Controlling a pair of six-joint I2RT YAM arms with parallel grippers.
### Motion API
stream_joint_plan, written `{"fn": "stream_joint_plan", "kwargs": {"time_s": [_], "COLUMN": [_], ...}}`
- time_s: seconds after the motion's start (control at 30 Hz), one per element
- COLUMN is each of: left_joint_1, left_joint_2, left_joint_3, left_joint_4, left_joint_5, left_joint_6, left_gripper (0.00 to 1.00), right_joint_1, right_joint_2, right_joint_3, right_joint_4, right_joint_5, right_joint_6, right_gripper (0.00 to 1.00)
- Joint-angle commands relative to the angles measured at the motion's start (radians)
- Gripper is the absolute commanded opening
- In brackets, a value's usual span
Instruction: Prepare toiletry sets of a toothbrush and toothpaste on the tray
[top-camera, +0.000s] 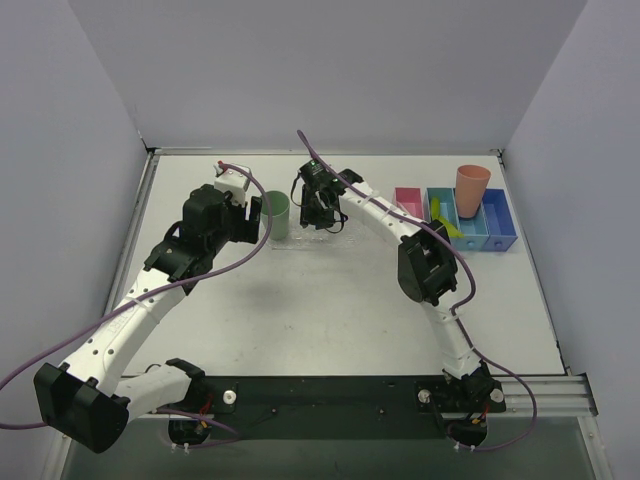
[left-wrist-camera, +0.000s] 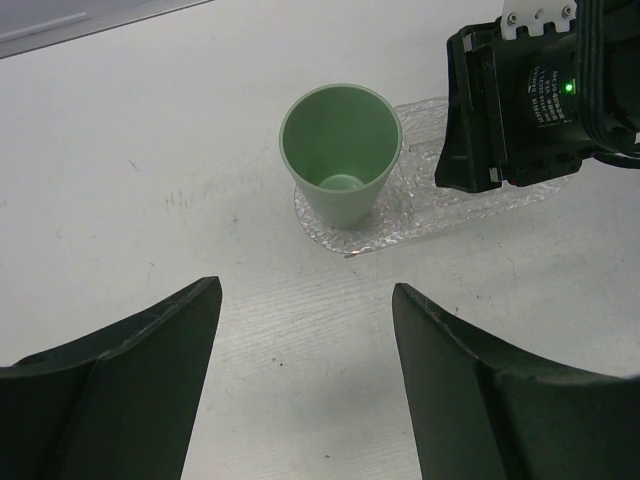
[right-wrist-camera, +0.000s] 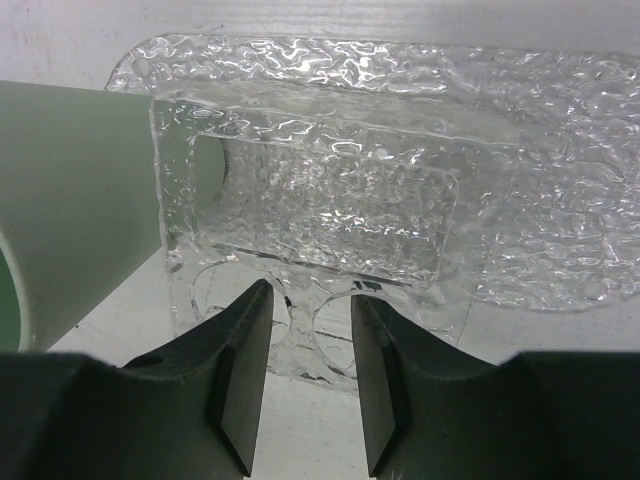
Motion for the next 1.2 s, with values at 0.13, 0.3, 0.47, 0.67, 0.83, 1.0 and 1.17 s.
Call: {"fn": "stream_joint_plan", "kwargs": {"time_s": [0.13, 0.3, 0.47, 0.67, 0.83, 1.0, 1.17], "left_joint_1": [-0.004, -0.004, -0.004, -0.004, -0.004, -0.004, -0.003], "left_joint_2": [-0.003, -0.003, 0.0, 0.0, 0.003, 0.008, 0.008], "left_joint_3": [0.002, 0.0, 0.0, 0.002, 0.002, 0.002, 0.006], "left_joint_4": [0.022, 0.02, 0.02, 0.02, 0.022, 0.02, 0.019], "left_joint_5": [-0.006, -0.006, -0.006, -0.009, -0.006, -0.003, 0.003], "left_joint_6": [0.007, 0.007, 0.007, 0.004, 0.004, 0.0, -0.01], "left_gripper": [0.79, 0.8, 0.8, 0.8, 0.79, 0.8, 0.8], "right_joint_1": [0.01, 0.012, 0.016, 0.016, 0.015, 0.016, 0.013], "right_joint_2": [-0.035, -0.061, -0.089, -0.129, -0.153, -0.195, -0.309], "right_joint_3": [0.034, 0.027, 0.011, -0.022, -0.047, -0.079, -0.136], "right_joint_4": [-0.022, -0.006, 0.023, 0.06, 0.058, 0.058, 0.078], "right_joint_5": [0.018, 0.025, 0.028, 0.031, 0.061, 0.061, 0.081], "right_joint_6": [-0.007, -0.007, -0.009, -0.007, -0.012, -0.023, -0.116], "right_gripper": [0.35, 0.35, 0.35, 0.35, 0.35, 0.35, 0.34]}}
